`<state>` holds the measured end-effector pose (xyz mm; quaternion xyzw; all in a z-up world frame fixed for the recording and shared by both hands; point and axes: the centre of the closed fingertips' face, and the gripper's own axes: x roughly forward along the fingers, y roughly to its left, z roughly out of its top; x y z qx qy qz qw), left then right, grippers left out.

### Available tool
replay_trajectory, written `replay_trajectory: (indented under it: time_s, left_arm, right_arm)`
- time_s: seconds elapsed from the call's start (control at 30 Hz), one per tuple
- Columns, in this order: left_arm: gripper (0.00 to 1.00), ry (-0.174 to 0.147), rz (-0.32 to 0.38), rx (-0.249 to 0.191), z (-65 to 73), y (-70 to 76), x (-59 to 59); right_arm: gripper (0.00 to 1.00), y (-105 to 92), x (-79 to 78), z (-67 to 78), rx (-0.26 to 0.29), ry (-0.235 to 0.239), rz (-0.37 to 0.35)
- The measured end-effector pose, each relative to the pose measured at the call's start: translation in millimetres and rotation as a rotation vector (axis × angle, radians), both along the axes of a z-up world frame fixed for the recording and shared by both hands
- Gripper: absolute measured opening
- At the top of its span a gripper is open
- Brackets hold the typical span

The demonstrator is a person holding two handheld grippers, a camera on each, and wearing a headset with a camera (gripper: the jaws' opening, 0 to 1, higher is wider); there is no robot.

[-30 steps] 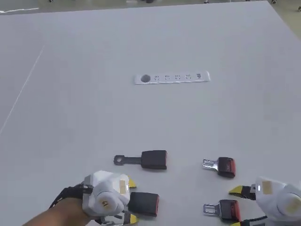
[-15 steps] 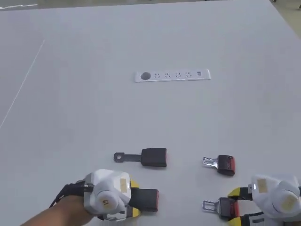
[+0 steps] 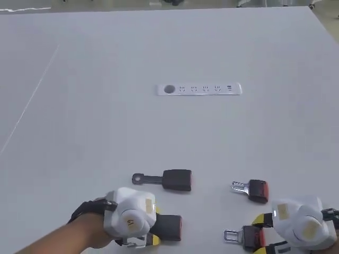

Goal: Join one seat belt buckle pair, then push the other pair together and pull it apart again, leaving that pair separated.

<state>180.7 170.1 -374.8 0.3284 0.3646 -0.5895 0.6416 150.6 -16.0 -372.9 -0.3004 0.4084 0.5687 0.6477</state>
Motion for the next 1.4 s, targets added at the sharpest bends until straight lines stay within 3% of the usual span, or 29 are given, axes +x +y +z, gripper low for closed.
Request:
replay_trajectory:
  time_s: [1.1, 1.23, 1.4]
  left_arm:
    - [0.34, 0.013, -0.026, 0.063, 2.2, 0.4, -3.7]
    - [0.34, 0.016, -0.028, 0.071, 2.3, -0.3, -3.8]
    - [0.34, 0.011, -0.033, 0.075, 2.4, 0.2, -3.7]
  right_arm:
    - [0.37, 93.8, 13.3, 0.1, 0.104, -0.056, 0.024]
    - [0.37, 103.4, 12.2, 1.8, 0.131, -0.056, 0.032]
    - [0.36, 103.1, 14.0, 0.9, 0.125, -0.065, 0.04]
